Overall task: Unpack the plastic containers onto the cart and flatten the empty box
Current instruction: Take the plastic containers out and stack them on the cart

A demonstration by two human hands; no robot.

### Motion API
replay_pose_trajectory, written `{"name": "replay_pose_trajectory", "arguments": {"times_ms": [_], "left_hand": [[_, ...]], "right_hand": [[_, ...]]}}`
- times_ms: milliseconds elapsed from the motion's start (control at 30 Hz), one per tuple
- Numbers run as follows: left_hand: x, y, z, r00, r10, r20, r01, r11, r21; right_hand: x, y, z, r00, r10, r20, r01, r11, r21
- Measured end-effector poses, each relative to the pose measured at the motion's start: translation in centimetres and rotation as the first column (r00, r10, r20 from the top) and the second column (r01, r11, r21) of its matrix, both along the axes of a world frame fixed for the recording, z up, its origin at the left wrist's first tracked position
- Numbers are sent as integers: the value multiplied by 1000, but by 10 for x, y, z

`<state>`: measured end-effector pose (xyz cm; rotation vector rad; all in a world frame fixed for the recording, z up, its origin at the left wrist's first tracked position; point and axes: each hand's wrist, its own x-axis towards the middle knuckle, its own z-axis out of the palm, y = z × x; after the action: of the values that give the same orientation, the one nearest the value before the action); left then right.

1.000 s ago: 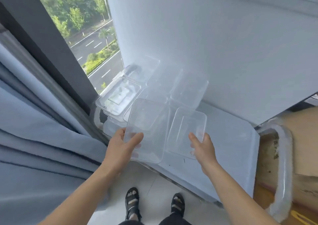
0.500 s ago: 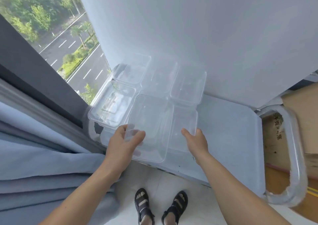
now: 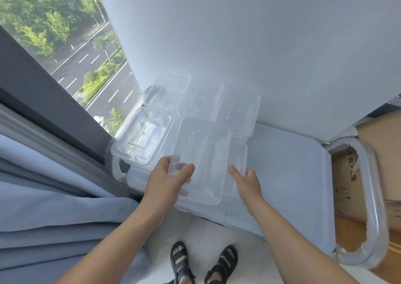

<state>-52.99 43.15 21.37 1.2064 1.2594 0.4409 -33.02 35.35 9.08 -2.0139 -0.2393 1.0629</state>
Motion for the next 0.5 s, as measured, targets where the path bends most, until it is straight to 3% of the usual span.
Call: {"name": "replay_pose_trajectory", "arguments": {"times_ms": [167,267,367,500], "left_hand": [[18,-7,9,996,-86,8,87,996,-21],[33,-10,13,992,-124,25,125,991,-38],[50,-13,10,988,-150,30,152,985,-84],[69,-21,3,979,-195,68,203,966,-160]], "right_hand": [[3,-15,37,994,-74,86,61,988,143],[7,-24,77,982,-186,-28,184,923,337],[7,-29,106,998,-16,-68,44,899,435],[7,-34,108,996,31,83,-59,928,367]]}}
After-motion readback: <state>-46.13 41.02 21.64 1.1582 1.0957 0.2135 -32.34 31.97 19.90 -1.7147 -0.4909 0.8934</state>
